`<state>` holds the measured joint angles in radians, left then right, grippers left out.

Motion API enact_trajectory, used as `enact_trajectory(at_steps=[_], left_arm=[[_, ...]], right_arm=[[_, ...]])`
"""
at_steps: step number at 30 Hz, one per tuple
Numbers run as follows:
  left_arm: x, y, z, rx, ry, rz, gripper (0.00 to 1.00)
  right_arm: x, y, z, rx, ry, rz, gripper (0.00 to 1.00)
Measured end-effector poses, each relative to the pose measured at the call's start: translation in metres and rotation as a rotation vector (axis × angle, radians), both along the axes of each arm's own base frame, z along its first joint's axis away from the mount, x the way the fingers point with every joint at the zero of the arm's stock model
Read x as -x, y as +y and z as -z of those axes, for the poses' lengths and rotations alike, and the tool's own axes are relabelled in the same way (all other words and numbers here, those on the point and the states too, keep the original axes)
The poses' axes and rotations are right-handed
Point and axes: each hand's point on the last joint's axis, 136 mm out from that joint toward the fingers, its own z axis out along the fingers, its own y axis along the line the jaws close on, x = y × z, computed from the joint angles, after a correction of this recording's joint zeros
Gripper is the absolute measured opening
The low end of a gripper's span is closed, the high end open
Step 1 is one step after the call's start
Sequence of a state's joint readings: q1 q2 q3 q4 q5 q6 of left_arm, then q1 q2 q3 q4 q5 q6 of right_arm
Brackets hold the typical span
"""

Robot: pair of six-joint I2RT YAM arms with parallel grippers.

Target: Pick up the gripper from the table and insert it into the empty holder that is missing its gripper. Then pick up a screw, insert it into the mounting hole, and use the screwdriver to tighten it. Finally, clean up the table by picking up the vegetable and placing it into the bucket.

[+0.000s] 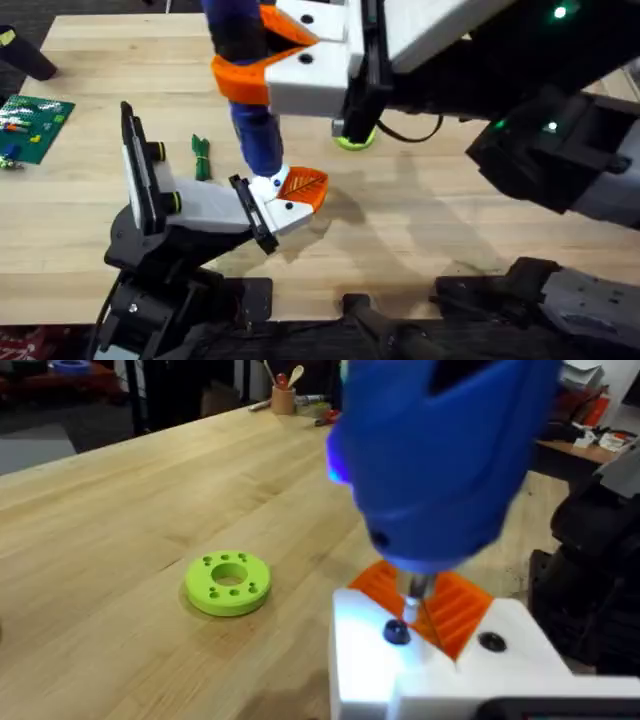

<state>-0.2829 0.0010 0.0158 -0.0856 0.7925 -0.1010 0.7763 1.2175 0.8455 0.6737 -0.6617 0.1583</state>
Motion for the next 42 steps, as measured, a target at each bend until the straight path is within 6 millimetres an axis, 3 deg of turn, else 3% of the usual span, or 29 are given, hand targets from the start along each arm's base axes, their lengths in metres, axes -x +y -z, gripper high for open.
enact_trajectory(at_steps=[42], left_arm=[[0.000, 0.000, 0.000, 0.000, 0.000, 0.000, 0.013]], right_arm=[[-0.010, 0.000, 0.017, 0.048, 0.050, -0.001, 0.049]])
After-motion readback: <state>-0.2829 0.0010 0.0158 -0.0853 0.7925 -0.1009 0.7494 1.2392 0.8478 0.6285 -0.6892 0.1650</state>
